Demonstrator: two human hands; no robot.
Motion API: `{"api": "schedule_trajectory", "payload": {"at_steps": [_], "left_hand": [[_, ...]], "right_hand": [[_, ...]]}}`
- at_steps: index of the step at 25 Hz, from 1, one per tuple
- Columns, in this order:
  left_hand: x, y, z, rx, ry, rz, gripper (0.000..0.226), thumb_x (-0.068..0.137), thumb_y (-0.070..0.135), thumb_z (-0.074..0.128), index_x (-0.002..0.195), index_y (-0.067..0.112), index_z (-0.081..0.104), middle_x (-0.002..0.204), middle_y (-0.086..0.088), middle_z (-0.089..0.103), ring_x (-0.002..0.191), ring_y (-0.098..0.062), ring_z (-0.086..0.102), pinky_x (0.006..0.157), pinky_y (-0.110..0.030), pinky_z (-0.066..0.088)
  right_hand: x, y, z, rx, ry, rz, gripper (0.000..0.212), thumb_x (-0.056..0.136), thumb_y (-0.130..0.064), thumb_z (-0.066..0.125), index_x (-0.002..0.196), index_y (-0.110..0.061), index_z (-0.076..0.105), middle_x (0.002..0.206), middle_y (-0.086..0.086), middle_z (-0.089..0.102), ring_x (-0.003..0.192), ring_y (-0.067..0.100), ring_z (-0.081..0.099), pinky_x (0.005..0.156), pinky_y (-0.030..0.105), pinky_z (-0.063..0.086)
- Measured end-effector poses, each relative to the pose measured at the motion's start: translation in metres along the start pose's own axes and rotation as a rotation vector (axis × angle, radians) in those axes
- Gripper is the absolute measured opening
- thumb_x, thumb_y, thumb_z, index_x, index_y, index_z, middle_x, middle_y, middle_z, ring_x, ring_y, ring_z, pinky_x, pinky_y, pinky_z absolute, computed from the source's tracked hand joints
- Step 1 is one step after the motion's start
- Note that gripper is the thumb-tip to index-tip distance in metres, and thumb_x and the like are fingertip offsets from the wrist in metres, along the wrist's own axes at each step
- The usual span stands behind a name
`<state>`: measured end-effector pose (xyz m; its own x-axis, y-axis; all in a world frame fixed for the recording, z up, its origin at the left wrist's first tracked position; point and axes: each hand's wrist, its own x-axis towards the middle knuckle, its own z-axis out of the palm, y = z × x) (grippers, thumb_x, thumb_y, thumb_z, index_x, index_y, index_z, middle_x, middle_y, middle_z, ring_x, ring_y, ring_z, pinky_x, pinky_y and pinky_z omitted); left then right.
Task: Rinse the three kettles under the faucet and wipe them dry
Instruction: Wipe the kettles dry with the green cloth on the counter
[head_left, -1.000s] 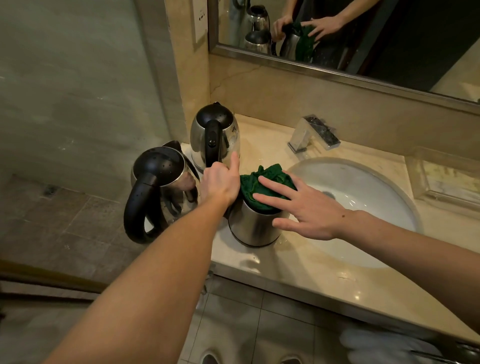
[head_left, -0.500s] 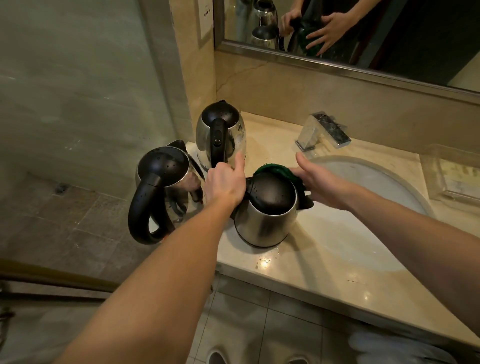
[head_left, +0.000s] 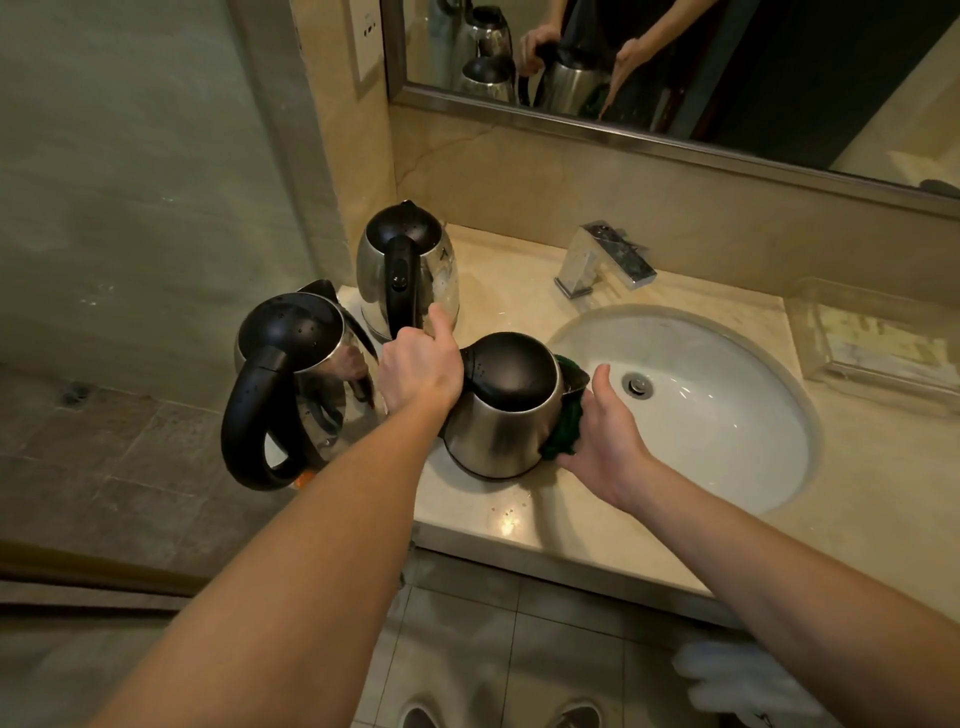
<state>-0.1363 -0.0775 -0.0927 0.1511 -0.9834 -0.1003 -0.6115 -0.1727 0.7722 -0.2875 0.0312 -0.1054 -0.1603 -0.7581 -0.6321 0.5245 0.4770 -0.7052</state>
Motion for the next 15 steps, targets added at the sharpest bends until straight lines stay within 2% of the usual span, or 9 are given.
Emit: {"api": "schedule_trajectory", "payload": {"at_steps": [2, 4, 6, 9, 11, 15], "left_hand": [[-0.006, 0.003, 0.000, 0.020, 0.036, -0.057, 0.066, 0.103, 0.053, 0.025, 0.081, 0.005, 0.064, 0.079, -0.007, 0.061, 0.082, -0.025, 0.058, 0.073, -0.038, 0.041], [-0.011, 0.006, -0.001, 0.054, 0.045, -0.121, 0.069, 0.102, 0.054, 0.021, 0.094, 0.003, 0.067, 0.087, -0.011, 0.060, 0.086, -0.028, 0.056, 0.076, -0.039, 0.040], [-0.015, 0.007, -0.001, 0.082, 0.017, -0.151, 0.071, 0.102, 0.055, 0.020, 0.100, 0.002, 0.067, 0.087, -0.011, 0.056, 0.083, -0.026, 0.051, 0.078, -0.040, 0.041], [-0.014, 0.004, -0.002, 0.087, -0.044, -0.136, 0.073, 0.101, 0.056, 0.017, 0.108, 0.005, 0.069, 0.099, -0.013, 0.065, 0.094, -0.031, 0.058, 0.085, -0.040, 0.044], [-0.013, 0.002, -0.004, 0.075, -0.081, -0.133, 0.072, 0.102, 0.055, 0.015, 0.116, 0.009, 0.068, 0.111, -0.015, 0.067, 0.104, -0.032, 0.060, 0.091, -0.041, 0.045], [-0.014, 0.007, -0.005, 0.030, -0.136, -0.146, 0.068, 0.103, 0.050, 0.013, 0.120, 0.011, 0.065, 0.117, -0.016, 0.065, 0.108, -0.032, 0.058, 0.086, -0.038, 0.039]], "right_hand": [[-0.007, 0.001, 0.011, 0.003, 0.011, -0.037, 0.066, 0.095, -0.070, 0.023, 0.151, -0.035, 0.029, 0.154, -0.005, 0.036, 0.145, 0.021, 0.027, 0.116, 0.046, 0.018], [-0.010, 0.001, 0.023, -0.022, 0.020, -0.078, 0.067, 0.094, -0.070, 0.026, 0.152, -0.035, 0.026, 0.155, -0.006, 0.034, 0.146, 0.020, 0.023, 0.117, 0.045, 0.018], [-0.009, 0.002, 0.034, -0.063, 0.039, -0.108, 0.070, 0.093, -0.071, 0.029, 0.153, -0.035, 0.024, 0.156, -0.006, 0.032, 0.147, 0.019, 0.021, 0.118, 0.047, 0.016], [-0.006, 0.006, 0.050, -0.157, 0.087, -0.175, 0.077, 0.088, -0.076, 0.033, 0.153, -0.040, 0.016, 0.162, -0.011, 0.019, 0.149, 0.017, 0.013, 0.120, 0.048, 0.014], [-0.007, 0.007, 0.058, -0.316, 0.132, -0.252, 0.079, 0.084, -0.080, 0.031, 0.152, -0.047, 0.010, 0.163, -0.015, 0.002, 0.151, 0.014, 0.004, 0.121, 0.051, 0.011], [-0.004, 0.010, 0.061, -0.709, 0.178, -0.391, 0.056, 0.096, -0.066, 0.018, 0.149, -0.052, 0.006, 0.161, -0.011, -0.020, 0.151, 0.022, -0.001, 0.121, 0.051, 0.007]]}}
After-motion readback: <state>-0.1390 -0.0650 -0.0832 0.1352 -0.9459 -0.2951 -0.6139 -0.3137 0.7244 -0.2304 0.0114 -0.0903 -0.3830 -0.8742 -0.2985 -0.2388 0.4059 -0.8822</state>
